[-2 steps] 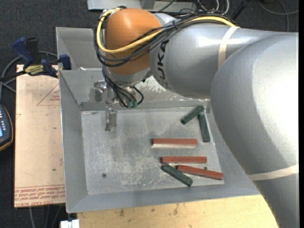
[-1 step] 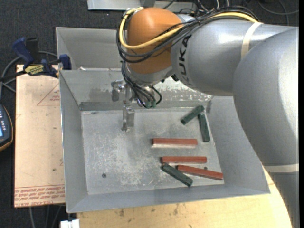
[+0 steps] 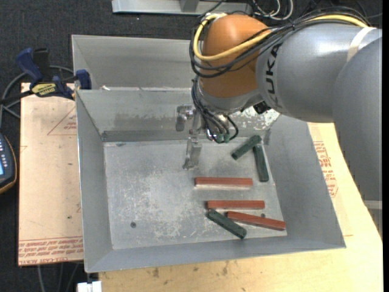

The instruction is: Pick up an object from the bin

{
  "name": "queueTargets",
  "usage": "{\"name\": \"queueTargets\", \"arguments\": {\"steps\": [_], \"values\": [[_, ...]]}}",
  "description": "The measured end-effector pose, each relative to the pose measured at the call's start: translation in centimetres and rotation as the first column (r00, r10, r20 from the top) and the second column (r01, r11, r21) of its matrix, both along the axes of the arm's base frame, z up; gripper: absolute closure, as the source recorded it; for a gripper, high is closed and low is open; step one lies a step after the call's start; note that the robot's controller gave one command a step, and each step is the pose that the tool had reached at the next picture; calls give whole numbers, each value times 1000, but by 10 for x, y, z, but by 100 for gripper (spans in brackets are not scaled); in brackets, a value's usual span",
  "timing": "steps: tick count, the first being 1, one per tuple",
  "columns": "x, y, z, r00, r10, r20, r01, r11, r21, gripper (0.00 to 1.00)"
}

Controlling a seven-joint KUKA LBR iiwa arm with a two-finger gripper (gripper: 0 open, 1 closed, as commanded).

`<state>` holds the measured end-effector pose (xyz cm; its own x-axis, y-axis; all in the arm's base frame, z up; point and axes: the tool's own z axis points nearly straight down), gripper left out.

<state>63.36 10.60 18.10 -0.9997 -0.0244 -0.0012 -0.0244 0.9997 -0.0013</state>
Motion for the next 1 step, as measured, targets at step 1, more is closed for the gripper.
{"name": "queueTargets", "arguments": {"steps": [1], "values": [[-4,-60,-39,1000,14,-3,-14,1000,-1,0]]}}
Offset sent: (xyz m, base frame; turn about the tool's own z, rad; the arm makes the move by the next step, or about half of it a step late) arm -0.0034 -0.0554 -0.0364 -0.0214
